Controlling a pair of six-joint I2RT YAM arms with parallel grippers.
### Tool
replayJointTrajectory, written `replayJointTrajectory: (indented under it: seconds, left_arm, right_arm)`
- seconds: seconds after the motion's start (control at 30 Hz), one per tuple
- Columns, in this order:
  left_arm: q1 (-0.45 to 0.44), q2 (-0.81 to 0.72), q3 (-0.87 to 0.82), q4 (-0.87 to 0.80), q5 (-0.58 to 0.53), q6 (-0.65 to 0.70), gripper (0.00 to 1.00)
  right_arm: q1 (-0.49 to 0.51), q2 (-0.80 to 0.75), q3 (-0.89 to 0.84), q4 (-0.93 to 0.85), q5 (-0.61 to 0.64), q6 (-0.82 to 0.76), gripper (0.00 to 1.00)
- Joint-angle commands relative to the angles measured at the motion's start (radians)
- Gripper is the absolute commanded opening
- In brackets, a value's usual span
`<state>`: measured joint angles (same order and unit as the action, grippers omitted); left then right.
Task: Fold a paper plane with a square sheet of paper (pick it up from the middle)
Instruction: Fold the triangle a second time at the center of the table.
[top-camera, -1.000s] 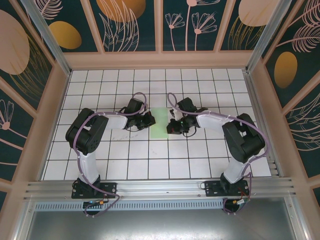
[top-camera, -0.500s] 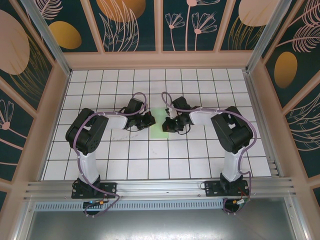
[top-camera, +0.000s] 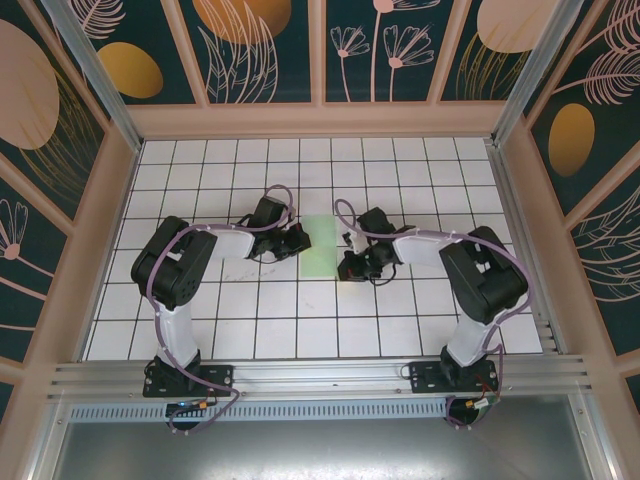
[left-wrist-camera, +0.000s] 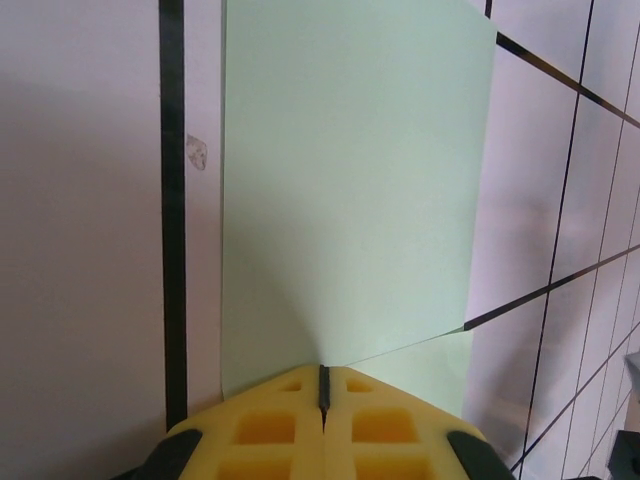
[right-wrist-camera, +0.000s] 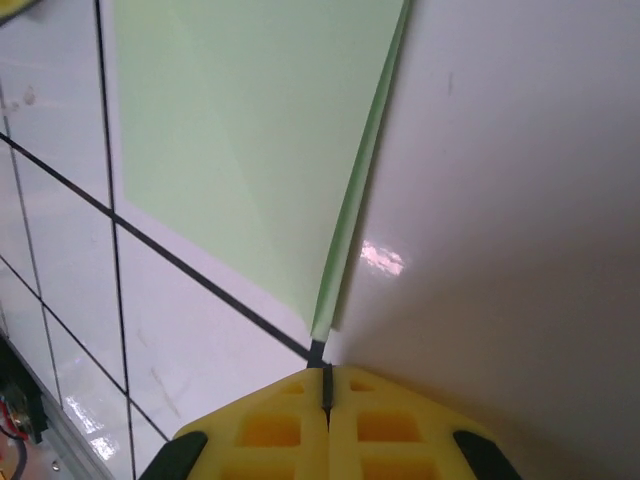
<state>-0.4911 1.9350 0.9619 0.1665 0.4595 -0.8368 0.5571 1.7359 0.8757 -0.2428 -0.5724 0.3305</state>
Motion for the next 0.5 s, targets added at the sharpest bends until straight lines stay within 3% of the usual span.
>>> replayJointTrajectory:
  seconds: [0.0, 0.07, 0.13, 0.3, 0.47]
  left_arm:
    - [0.005, -0.001, 0.004, -0.102, -0.036, 0.028, 0.06]
    - [0.005, -0.045, 0.051, -0.081, -0.019, 0.018, 0.18]
    - [0.005, -0.082, 0.089, -0.080, -0.010, 0.013, 0.32]
    - [0.020, -0.170, 0.105, -0.096, -0.063, -0.005, 0.64]
    - [0.049, -0.260, 0.020, -0.087, -0.141, -0.024, 0.83]
  right_arm:
    - [-0.055, -0.100, 0.009, 0.061, 0.008, 0.066, 0.00]
    - [-0.077, -0.137, 0.003, 0.148, 0.012, 0.128, 0.01]
    - [-0.096, -0.153, -0.005, 0.224, 0.019, 0.180, 0.09]
    - [-0.132, -0.131, -0.011, 0.320, 0.027, 0.225, 0.37]
    - [-0.142, -0.068, 0.003, 0.380, -0.042, 0.183, 0.45]
